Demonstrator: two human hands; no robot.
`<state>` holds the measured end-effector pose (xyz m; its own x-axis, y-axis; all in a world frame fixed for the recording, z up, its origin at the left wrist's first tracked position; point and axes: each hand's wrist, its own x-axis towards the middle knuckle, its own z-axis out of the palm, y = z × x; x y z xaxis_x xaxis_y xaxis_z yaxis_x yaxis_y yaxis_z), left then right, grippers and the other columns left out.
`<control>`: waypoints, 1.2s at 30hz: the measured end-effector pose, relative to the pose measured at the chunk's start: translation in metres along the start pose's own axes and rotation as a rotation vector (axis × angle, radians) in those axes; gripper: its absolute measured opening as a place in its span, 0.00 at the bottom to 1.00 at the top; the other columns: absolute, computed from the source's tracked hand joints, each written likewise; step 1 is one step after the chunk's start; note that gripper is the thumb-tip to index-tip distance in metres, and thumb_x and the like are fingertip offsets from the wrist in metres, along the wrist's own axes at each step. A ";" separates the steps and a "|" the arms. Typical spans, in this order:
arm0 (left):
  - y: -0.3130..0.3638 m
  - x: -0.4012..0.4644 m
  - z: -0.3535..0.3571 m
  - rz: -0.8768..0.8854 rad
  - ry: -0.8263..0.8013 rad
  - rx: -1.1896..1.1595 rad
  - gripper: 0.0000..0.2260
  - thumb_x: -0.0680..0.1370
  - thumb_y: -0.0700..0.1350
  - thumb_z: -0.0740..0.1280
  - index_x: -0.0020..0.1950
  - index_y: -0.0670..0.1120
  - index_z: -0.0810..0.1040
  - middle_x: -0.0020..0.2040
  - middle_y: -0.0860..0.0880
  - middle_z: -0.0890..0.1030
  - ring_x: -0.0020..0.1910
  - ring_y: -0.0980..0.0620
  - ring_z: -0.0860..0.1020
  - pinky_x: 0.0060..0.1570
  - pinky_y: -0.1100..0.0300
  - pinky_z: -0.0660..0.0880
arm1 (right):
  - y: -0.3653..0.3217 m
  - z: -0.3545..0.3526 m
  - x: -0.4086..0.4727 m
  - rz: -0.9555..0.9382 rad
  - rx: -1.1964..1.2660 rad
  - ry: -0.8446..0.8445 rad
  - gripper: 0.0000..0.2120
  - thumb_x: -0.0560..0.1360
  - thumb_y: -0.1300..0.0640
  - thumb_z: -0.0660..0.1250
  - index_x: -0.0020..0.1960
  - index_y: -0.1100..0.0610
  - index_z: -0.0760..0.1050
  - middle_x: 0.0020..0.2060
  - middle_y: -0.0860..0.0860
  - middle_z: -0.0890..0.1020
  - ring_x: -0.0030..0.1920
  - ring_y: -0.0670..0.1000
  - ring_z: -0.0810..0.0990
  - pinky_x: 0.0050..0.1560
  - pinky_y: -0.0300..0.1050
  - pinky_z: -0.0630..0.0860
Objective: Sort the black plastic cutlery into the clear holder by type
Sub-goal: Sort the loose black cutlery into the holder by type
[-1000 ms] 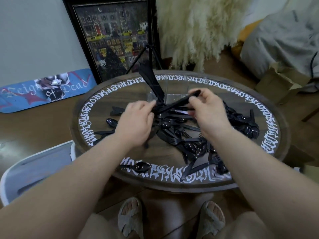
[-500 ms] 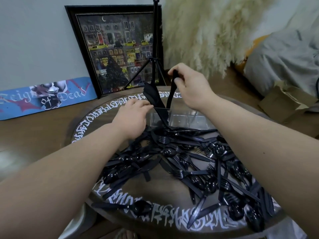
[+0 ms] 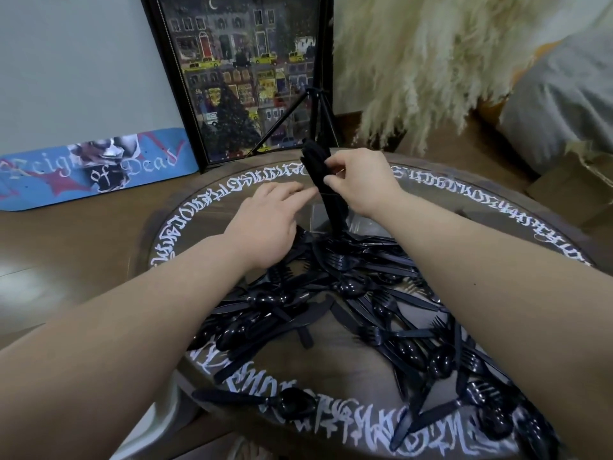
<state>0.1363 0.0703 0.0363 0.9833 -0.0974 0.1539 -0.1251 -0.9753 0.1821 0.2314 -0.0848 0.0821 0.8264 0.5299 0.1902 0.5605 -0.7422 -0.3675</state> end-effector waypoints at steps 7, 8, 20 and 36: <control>0.011 -0.022 -0.002 -0.061 -0.017 -0.059 0.27 0.79 0.42 0.59 0.77 0.54 0.57 0.76 0.51 0.61 0.73 0.46 0.58 0.70 0.45 0.62 | 0.002 -0.007 -0.043 -0.022 0.040 0.029 0.15 0.78 0.58 0.64 0.64 0.57 0.76 0.56 0.52 0.81 0.56 0.53 0.78 0.58 0.43 0.71; 0.013 -0.028 -0.002 -0.071 -0.027 -0.071 0.27 0.79 0.43 0.59 0.77 0.54 0.57 0.76 0.51 0.60 0.73 0.46 0.58 0.70 0.46 0.61 | 0.001 -0.009 -0.051 -0.024 0.050 0.034 0.15 0.78 0.58 0.65 0.64 0.57 0.76 0.55 0.52 0.81 0.55 0.52 0.78 0.58 0.43 0.71; 0.020 -0.109 0.002 -0.297 -0.174 0.025 0.21 0.78 0.54 0.61 0.71 0.54 0.69 0.71 0.54 0.69 0.70 0.46 0.62 0.68 0.47 0.64 | -0.003 0.029 -0.143 0.134 0.155 -0.121 0.14 0.77 0.59 0.65 0.61 0.54 0.78 0.55 0.51 0.82 0.57 0.52 0.78 0.61 0.46 0.73; 0.014 -0.139 0.028 -0.516 -0.202 -0.051 0.25 0.79 0.61 0.56 0.75 0.61 0.57 0.77 0.55 0.56 0.75 0.48 0.53 0.69 0.41 0.55 | -0.038 0.076 -0.105 -0.115 -0.313 -0.301 0.23 0.81 0.45 0.49 0.74 0.52 0.61 0.75 0.47 0.60 0.69 0.57 0.57 0.64 0.57 0.58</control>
<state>0.0019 0.0645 -0.0092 0.9240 0.3490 -0.1564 0.3779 -0.8963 0.2319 0.1187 -0.0811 0.0069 0.7314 0.6776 -0.0765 0.6752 -0.7354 -0.0576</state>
